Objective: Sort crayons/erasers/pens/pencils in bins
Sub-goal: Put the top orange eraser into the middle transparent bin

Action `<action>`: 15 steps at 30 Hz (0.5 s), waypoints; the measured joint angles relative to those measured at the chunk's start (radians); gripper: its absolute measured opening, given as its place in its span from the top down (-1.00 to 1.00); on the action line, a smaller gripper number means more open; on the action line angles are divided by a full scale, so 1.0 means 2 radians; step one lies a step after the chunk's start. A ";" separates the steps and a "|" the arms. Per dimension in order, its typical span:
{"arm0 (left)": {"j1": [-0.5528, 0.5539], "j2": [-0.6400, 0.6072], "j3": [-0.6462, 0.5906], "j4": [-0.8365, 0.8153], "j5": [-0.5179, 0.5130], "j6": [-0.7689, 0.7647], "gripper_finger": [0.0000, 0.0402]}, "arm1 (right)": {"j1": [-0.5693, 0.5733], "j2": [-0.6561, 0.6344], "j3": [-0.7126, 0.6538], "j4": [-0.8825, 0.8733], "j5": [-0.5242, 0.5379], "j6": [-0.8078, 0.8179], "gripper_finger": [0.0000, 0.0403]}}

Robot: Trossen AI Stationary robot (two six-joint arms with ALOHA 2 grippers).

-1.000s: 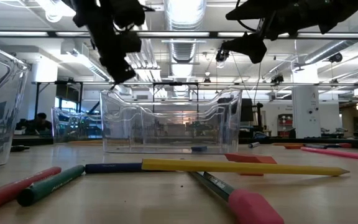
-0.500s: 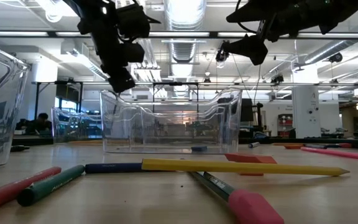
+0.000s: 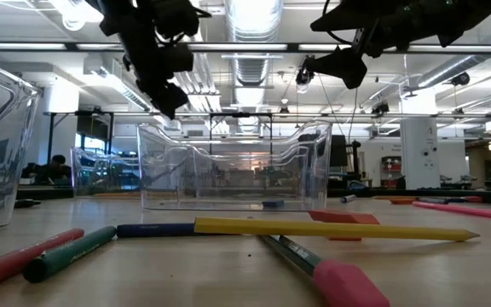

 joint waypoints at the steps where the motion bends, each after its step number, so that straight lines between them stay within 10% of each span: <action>1: 0.000 -0.005 0.000 0.001 0.002 -0.001 0.08 | 0.000 0.000 0.000 0.000 0.000 0.000 -0.77; 15: -0.002 -0.072 -0.025 0.160 0.205 -0.012 0.08 | -0.001 0.000 0.000 -0.014 0.000 0.000 -0.77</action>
